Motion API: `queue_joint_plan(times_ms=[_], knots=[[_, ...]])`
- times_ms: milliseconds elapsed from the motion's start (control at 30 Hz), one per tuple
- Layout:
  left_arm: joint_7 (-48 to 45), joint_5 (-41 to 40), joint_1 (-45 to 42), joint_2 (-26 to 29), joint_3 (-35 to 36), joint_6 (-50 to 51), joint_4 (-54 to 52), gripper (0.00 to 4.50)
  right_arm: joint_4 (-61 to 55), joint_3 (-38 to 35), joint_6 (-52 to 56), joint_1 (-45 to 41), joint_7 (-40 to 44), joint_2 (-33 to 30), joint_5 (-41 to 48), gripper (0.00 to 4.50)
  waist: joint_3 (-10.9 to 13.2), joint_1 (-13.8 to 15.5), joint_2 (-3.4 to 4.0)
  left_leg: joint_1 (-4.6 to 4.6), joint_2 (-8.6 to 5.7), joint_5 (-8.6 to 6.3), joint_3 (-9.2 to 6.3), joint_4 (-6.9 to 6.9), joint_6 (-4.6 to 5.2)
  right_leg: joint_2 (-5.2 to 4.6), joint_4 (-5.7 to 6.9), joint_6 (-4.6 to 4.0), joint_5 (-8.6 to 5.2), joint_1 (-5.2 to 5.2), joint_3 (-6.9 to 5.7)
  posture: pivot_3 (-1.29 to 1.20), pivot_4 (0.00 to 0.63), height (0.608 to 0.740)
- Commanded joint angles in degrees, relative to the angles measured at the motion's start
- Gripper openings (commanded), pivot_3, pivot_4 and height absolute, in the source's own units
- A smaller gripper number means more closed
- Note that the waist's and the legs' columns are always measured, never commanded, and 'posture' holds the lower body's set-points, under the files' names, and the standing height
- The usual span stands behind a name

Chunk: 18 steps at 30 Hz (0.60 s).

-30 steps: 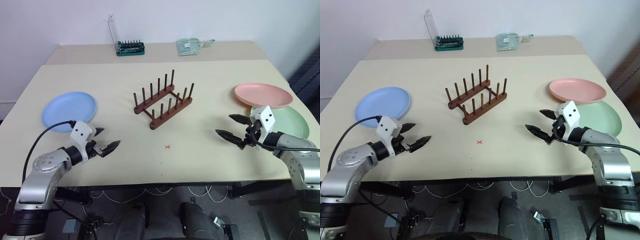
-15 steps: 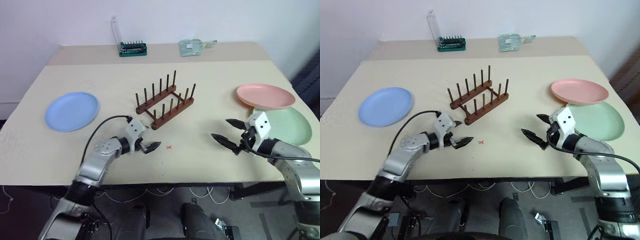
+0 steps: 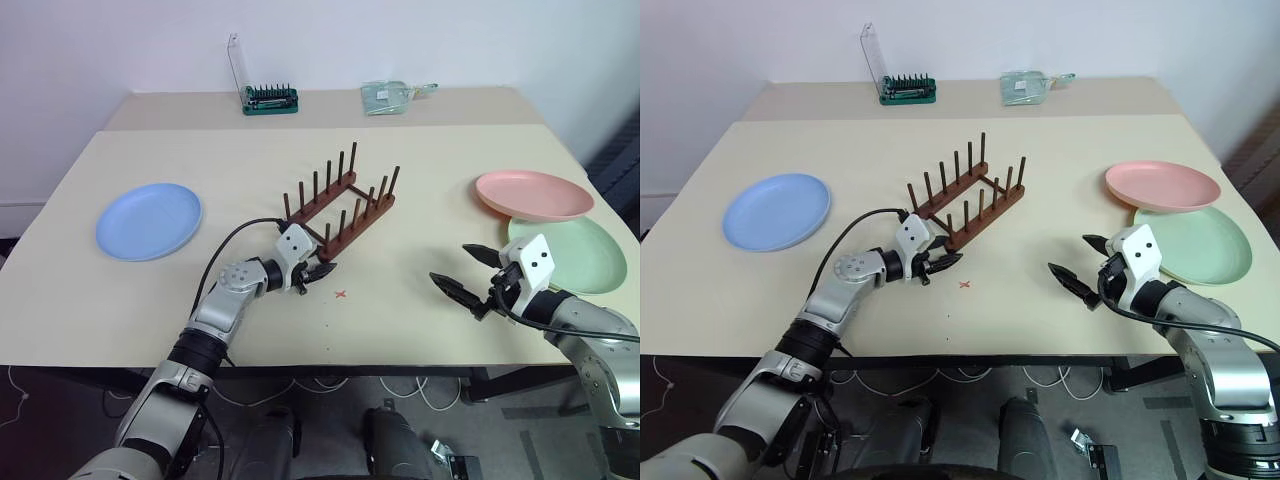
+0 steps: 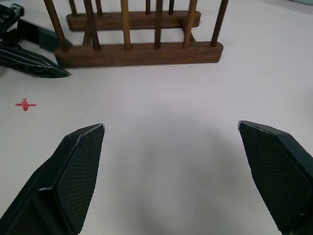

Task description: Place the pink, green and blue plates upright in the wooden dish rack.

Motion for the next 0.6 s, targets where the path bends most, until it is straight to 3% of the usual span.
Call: queue_joint_plan(times_ms=[33,300,500,533,600], knots=[[-5.7,0.8,2.0,2.0,-1.9,-2.2,-0.4,0.74,-1.7,-0.8,-0.5,-0.4,0.4,-0.5,0.4,4.50,0.0,-0.1,0.01,0.00,0.01,0.00,0.00,-0.01,0.00,0.01,-0.01,0.00,0.00,-0.01,0.00,0.00,0.150,0.740],[-19.6,0.9,-0.9,4.9,-4.1,-6.2,2.6,0.74,-1.4,1.1,-0.8,-0.8,1.0,-0.1,-0.5,4.50,0.0,0.0,0.01,-0.02,0.00,-0.03,0.00,-0.07,0.05,0.00,-0.03,0.03,-0.03,-0.04,-0.01,0.00,0.150,0.740],[-22.7,0.6,-5.2,4.9,-2.7,-8.2,9.1,0.74,-1.8,1.6,-1.1,0.0,0.6,0.1,-1.1,4.50,0.0,0.0,0.00,-0.04,-0.01,-0.04,-0.01,-0.07,0.07,0.00,-0.05,0.04,-0.04,-0.04,-0.01,0.00,0.150,0.740],[-23.1,0.6,-5.3,5.2,-2.5,-7.4,9.4,1.81,-1.9,1.7,-1.2,0.1,0.5,0.1,-1.3,4.50,0.0,0.0,0.00,-0.04,-0.01,-0.04,0.00,-0.07,0.07,0.00,-0.04,0.05,-0.04,-0.04,-0.01,0.00,0.150,0.740],[-23.1,1.2,-5.3,6.0,-2.2,-6.9,9.8,2.72,-2.1,1.9,-1.0,0.1,0.1,0.3,-1.4,4.50,0.0,-0.2,0.00,-0.04,0.00,-0.04,-0.01,-0.07,0.08,0.00,-0.04,0.05,-0.04,-0.04,-0.01,0.00,0.150,0.740]])
